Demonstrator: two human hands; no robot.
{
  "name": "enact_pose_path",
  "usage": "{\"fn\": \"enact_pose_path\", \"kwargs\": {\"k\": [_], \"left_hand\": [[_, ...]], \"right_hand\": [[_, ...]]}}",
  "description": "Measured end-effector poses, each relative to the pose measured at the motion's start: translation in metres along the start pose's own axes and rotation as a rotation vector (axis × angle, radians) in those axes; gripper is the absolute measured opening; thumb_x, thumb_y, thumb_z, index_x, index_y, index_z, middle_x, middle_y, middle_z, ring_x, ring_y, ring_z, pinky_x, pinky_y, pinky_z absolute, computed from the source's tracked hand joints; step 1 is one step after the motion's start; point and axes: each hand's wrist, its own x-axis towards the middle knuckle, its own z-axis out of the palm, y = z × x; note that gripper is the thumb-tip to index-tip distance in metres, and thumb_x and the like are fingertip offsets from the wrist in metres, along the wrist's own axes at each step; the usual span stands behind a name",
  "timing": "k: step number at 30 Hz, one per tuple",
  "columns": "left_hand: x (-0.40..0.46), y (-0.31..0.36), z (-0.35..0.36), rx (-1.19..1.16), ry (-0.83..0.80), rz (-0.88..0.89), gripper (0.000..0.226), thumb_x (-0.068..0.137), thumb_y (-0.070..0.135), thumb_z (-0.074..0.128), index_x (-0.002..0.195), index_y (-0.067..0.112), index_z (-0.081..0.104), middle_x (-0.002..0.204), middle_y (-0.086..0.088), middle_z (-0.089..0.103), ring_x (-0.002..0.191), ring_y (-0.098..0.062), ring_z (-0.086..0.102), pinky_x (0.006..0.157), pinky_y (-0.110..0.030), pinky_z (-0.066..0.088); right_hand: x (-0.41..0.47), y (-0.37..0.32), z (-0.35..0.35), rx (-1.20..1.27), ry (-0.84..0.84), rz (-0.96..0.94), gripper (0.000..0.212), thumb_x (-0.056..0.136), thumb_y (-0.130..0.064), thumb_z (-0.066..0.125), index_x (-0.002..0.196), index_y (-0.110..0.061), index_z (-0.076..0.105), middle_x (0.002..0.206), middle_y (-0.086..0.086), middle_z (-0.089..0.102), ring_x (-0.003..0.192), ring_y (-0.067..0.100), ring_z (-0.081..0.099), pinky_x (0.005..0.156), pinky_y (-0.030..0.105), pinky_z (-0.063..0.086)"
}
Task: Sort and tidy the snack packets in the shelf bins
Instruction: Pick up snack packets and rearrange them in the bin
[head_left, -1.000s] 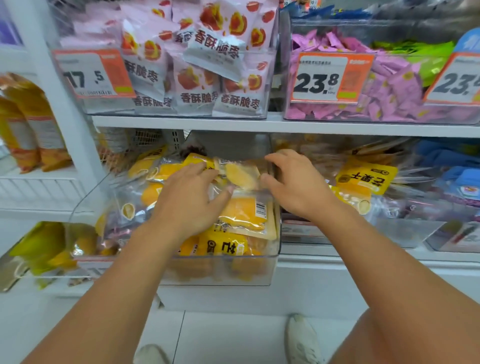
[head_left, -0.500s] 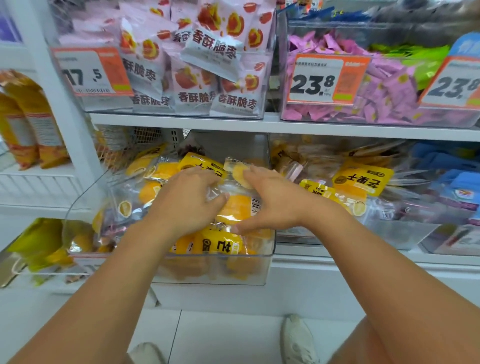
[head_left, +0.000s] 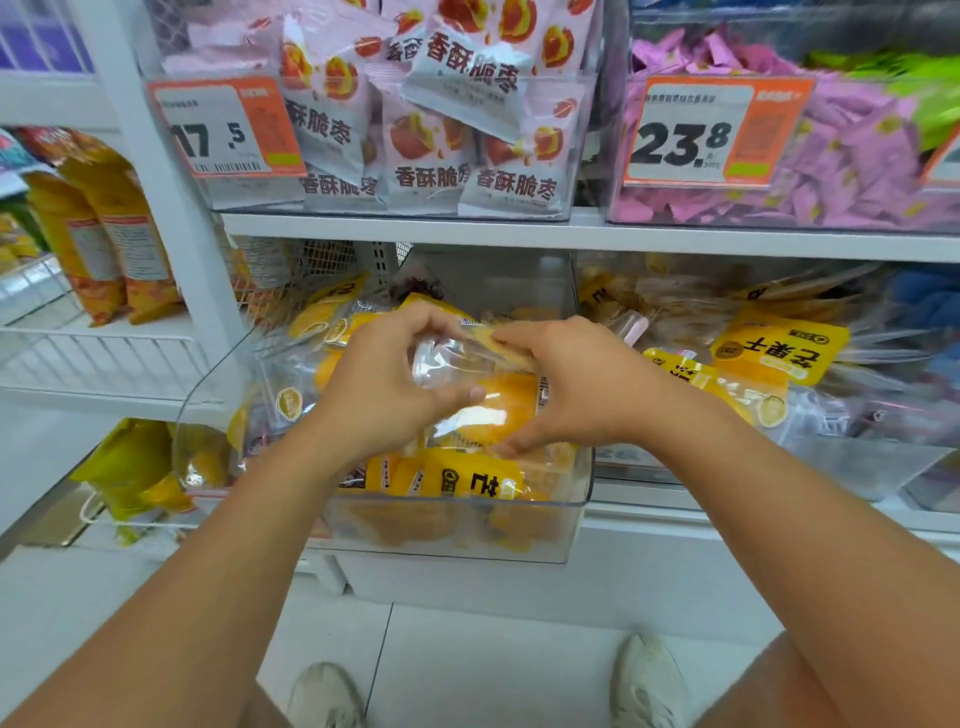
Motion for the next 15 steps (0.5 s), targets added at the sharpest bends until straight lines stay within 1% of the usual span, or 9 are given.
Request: {"fn": "enact_pose_path", "kwargs": {"k": [1,2,5,7,9,10,11,13,15], "left_hand": [[-0.001,0.003,0.001,-0.096,0.048,0.008,0.051,0.065,0.017,0.093,0.104,0.029,0.064,0.104,0.011,0.066,0.093,-0.011,0.067,0.083,-0.036,0.057],[-0.002,0.007,0.002,-0.191,0.109,0.019,0.058,0.062,0.01,0.094,0.108,0.03,0.063,0.108,0.01,0.066,0.091,-0.009,0.069,0.079,-0.036,0.059],[-0.004,0.026,0.01,-0.416,0.315,0.05,0.074,0.056,0.001,0.094,0.117,0.023,0.058,0.111,0.002,0.062,0.08,-0.005,0.07,0.07,-0.021,0.057],[-0.004,0.037,0.017,-0.444,0.43,0.078,0.068,0.061,0.011,0.094,0.118,0.021,0.059,0.112,0.001,0.063,0.088,-0.008,0.07,0.073,-0.021,0.057],[-0.004,0.042,0.025,-0.299,0.479,0.142,0.057,0.073,0.027,0.089,0.122,0.024,0.059,0.117,0.003,0.063,0.105,-0.009,0.064,0.086,-0.026,0.054],[-0.003,0.044,0.03,-0.199,0.459,0.189,0.054,0.079,0.032,0.084,0.126,0.025,0.057,0.121,0.005,0.061,0.113,-0.008,0.06,0.093,-0.026,0.051],[-0.003,0.045,0.036,-0.101,0.406,0.249,0.053,0.083,0.035,0.079,0.13,0.024,0.057,0.125,0.006,0.059,0.118,-0.007,0.056,0.097,-0.025,0.048],[-0.001,0.05,0.051,0.074,0.238,0.382,0.051,0.088,0.043,0.071,0.132,0.02,0.059,0.131,0.004,0.059,0.124,-0.011,0.052,0.104,-0.028,0.044],[0.0,0.058,0.066,0.192,0.062,0.438,0.053,0.088,0.053,0.063,0.13,0.021,0.063,0.132,0.004,0.06,0.126,-0.012,0.051,0.107,-0.032,0.042]], "right_hand": [[-0.001,-0.002,-0.001,0.04,0.056,-0.008,0.086,0.052,-0.065,0.084,0.125,-0.03,0.056,0.111,-0.006,0.069,0.101,0.022,0.064,0.088,0.043,0.053],[-0.003,-0.002,-0.001,0.087,0.124,-0.016,0.078,0.055,-0.058,0.085,0.123,-0.03,0.058,0.107,-0.006,0.07,0.098,0.022,0.065,0.083,0.042,0.054],[-0.014,0.0,-0.003,0.34,0.329,0.003,0.048,0.058,-0.041,0.085,0.1,-0.026,0.067,0.088,-0.007,0.071,0.083,0.016,0.068,0.075,0.041,0.055],[-0.024,0.004,-0.01,0.6,0.414,0.038,0.039,0.061,-0.024,0.092,0.091,-0.024,0.068,0.084,-0.006,0.073,0.078,0.012,0.07,0.074,0.038,0.058],[-0.041,0.014,-0.02,0.871,0.479,0.061,0.036,0.067,-0.007,0.09,0.093,-0.019,0.07,0.086,-0.003,0.076,0.08,0.011,0.073,0.07,0.03,0.059],[-0.051,0.021,-0.026,0.956,0.541,0.072,0.034,0.069,-0.002,0.088,0.094,-0.017,0.07,0.086,-0.006,0.077,0.08,0.01,0.073,0.069,0.026,0.058],[-0.062,0.03,-0.031,0.959,0.62,0.081,0.034,0.07,0.001,0.086,0.094,-0.018,0.071,0.084,-0.011,0.076,0.08,0.006,0.073,0.069,0.022,0.057],[-0.085,0.051,-0.038,0.774,0.737,0.09,0.034,0.072,0.001,0.085,0.098,-0.018,0.073,0.086,-0.017,0.075,0.084,0.001,0.071,0.075,0.018,0.054],[-0.103,0.074,-0.036,0.439,0.735,0.096,0.028,0.077,-0.004,0.083,0.102,-0.016,0.076,0.094,-0.013,0.075,0.088,0.006,0.07,0.079,0.026,0.055]]}}
